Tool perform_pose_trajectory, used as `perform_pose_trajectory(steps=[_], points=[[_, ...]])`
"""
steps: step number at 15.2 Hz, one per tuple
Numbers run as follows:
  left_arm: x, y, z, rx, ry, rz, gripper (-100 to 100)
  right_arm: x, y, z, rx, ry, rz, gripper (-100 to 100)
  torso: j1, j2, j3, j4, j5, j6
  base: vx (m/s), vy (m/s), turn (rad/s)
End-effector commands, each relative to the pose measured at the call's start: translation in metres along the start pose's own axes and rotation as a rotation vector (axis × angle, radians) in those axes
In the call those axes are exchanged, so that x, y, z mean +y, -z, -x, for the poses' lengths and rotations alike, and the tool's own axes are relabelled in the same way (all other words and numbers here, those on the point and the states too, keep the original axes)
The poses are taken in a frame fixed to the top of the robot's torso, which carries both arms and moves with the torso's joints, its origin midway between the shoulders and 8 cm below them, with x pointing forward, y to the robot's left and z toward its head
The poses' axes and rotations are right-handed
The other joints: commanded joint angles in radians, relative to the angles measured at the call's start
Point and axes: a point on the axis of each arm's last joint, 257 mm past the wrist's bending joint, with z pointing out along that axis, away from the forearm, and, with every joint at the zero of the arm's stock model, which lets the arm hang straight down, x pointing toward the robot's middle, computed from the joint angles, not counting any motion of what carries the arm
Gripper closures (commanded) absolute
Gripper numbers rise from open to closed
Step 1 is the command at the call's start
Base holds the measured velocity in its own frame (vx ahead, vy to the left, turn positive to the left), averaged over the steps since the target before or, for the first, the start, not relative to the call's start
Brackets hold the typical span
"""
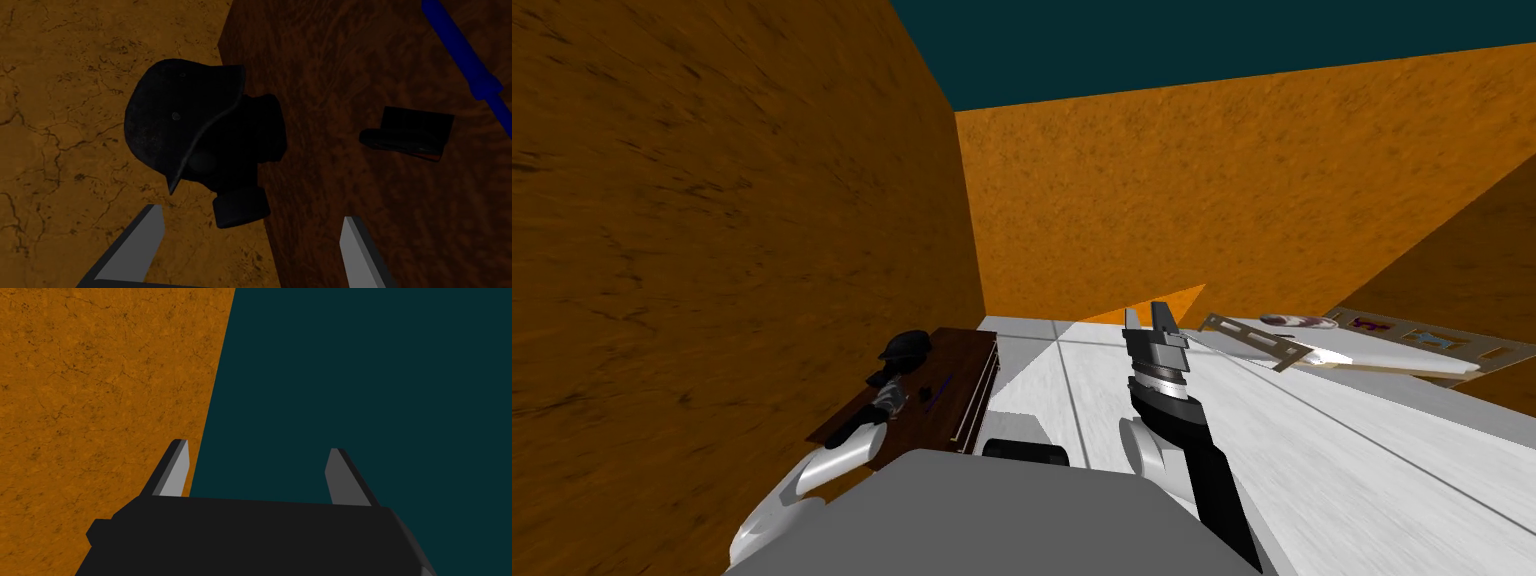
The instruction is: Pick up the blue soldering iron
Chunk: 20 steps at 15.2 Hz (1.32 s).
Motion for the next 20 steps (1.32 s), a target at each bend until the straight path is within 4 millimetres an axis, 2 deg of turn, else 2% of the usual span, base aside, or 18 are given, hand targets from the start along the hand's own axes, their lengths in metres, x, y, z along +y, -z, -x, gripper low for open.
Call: perform_pose_trajectory(steps=[1,4,5,6,7,9,10,11,13,14,15,16,17,19,20], points=[[0.015,-0.003,0.014,-0.030,0.014,0.042,-100,0.000,0.000,0.000,0.000,0.000,0.000,0,0.000,0.000,0.000,0.000,0.000,0.000,0.144,-0.042,0.023],[0.041,-0.006,0.049,-0.110,0.080,0.131,-100,0.000,0.000,0.000,0.000,0.000,0.000,0,0.000,0.002,0.001,0.000,0.000,0.000,0.173,-0.040,0.056],[0.052,-0.004,0.054,-0.125,0.082,0.161,-100,0.000,0.000,0.000,0.000,0.000,0.000,0,0.001,0.000,0.000,0.000,0.000,0.000,0.217,-0.029,0.062],[0.054,-0.004,0.055,-0.127,0.082,0.166,-100,0.000,0.000,0.000,0.000,0.000,0.000,0,0.001,-0.001,-0.001,0.000,0.000,0.000,0.156,-0.022,0.018],[0.067,-0.003,0.070,-0.164,0.117,0.206,-100,0.000,0.000,0.000,0.000,0.000,0.000,0,0.001,0.001,0.000,0.000,0.000,0.000,0.154,-0.019,0.034],[0.074,-0.002,0.073,-0.172,0.119,0.226,-100,0.000,0.000,0.000,0.000,0.000,0.000,0,0.002,0.002,0.001,0.000,0.000,0.000,0.141,-0.012,0.039],[0.090,0.002,0.088,-0.212,0.156,0.275,-100,0.000,0.000,0.000,0.000,0.000,0.000,0,0.002,0.003,0.002,0.001,0.000,0.000,0.146,-0.012,0.043],[0.093,0.002,0.089,-0.215,0.157,0.286,-100,0.000,0.000,0.000,0.000,0.000,0.000,0,0.002,0.003,0.002,0.001,0.001,0.000,0.160,-0.019,0.049],[0.112,0.008,0.102,-0.256,0.195,0.342,-100,0.000,0.000,0.000,0.000,0.000,0.000,0,0.002,0.001,0.001,0.000,0.000,0.000,0.199,-0.022,0.056],[0.113,0.008,0.102,-0.256,0.195,0.343,-100,0.000,0.000,0.000,0.000,0.000,0.000,0,0.002,0.000,0.000,0.000,0.000,0.000,0.147,-0.018,0.019],[0.129,0.013,0.114,-0.291,0.234,0.389,-100,0.000,0.000,0.000,0.000,0.000,0.000,0,0.002,0.001,0.001,0.000,0.000,0.000,0.137,-0.014,0.037],[0.132,0.015,0.114,-0.294,0.235,0.399,-100,0.000,0.000,0.000,0.000,0.000,0.000,0,0.002,0.002,0.001,0.000,0.000,0.000,0.155,-0.010,0.054],[0.147,0.020,0.123,-0.325,0.272,0.440,-100,0.000,0.000,0.000,0.000,0.000,0.000,0,0.002,0.002,0.001,0.000,0.000,0.000,0.193,-0.013,0.060],[0.150,0.022,0.123,-0.329,0.273,0.453,-100,0.000,0.000,0.000,0.000,0.000,0.000,0,0.002,0.000,0.000,0.000,0.001,0.000,0.179,-0.016,0.040],[0.164,0.029,0.129,-0.356,0.310,0.499,-100,0.000,0.000,0.000,0.000,0.000,0.000,0,0.003,0.001,0.001,0.000,0.000,0.000,0.171,-0.011,0.033]])
